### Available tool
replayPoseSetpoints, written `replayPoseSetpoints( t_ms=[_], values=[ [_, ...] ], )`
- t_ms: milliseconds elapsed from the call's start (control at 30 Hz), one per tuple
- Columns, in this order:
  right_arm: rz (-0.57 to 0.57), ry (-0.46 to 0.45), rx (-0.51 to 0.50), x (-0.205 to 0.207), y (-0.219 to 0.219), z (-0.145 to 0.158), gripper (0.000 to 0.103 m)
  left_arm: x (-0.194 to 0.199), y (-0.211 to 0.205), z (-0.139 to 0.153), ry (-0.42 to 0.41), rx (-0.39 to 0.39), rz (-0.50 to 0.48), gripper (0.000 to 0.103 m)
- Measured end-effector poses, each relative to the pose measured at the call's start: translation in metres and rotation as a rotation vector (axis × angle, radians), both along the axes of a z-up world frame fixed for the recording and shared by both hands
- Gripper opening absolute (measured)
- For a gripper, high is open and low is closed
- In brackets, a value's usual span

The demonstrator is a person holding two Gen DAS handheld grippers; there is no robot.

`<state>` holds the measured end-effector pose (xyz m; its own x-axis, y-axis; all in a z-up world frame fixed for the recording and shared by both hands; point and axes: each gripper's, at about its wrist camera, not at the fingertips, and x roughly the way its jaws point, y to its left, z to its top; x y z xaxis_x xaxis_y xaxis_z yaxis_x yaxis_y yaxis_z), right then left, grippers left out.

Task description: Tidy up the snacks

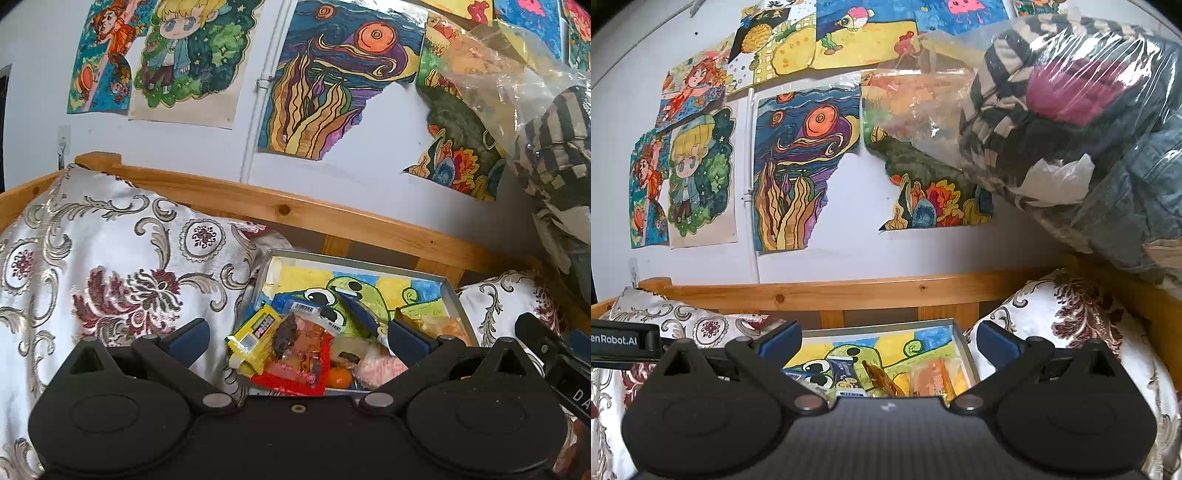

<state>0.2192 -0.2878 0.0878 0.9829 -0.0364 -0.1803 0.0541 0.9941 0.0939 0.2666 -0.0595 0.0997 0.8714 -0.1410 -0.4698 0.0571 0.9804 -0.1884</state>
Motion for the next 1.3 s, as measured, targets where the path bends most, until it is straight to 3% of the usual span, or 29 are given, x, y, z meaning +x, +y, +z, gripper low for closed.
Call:
replayPoseSetpoints(
  t_ms=[433, 833, 1300],
  values=[
    [0.01, 0.014, -0.045, -0.055, 0.01, -0.005, 0.103, -0.054, 0.016, -0.005, -0.038, 0.015, 0.002, 0.102],
    [0.034, 0.023, -0.094, -0.096, 0.029, -0.013, 0.103, -0.108, 0.027, -0.016, -0.115, 0.085, -0.017, 0.102],
    [0.034, 0.02, -0.127, -0.133, 0.043, -0.025, 0.103, -0.145, 0.029, -0.035, -0.165, 0.129, -0.04, 0.102]
  ],
)
